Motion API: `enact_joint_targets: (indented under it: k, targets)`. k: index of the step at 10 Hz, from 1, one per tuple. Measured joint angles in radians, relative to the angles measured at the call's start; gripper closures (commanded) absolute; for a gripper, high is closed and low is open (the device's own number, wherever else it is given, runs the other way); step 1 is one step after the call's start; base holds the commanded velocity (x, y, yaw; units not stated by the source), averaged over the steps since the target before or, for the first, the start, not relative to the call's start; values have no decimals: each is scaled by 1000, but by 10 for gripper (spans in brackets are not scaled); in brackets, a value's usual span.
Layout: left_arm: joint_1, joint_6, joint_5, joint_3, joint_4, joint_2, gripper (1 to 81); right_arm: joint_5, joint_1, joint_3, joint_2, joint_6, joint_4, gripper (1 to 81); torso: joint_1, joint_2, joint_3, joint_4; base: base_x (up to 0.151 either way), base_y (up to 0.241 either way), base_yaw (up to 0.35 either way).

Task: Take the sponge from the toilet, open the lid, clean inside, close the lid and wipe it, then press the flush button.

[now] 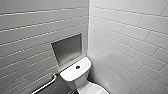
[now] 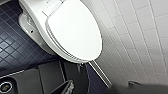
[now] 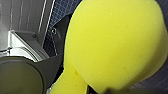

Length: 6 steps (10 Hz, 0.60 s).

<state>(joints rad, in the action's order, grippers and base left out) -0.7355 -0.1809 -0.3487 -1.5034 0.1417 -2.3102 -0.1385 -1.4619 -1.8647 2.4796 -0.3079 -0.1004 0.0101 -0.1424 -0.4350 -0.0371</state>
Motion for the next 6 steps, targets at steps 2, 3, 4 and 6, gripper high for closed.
enact_joint_targets:
  k: [2,3,4,6]
  targets:
    - [95,0,-44,5,48,-7,10,-3,2,0,0,0,0,811,0,0,-33,0,0,0,0]
    - [138,0,-57,9,76,-13,10,-13,3,0,3,0,0,811,0,0,-55,0,0,0,0]
    - [182,0,-72,12,101,-20,10,-18,6,1,3,0,0,811,1,1,-77,0,0,0,0]
    - [271,-2,-80,12,150,-38,10,-21,11,1,3,0,1,811,1,1,-123,0,0,0,0]
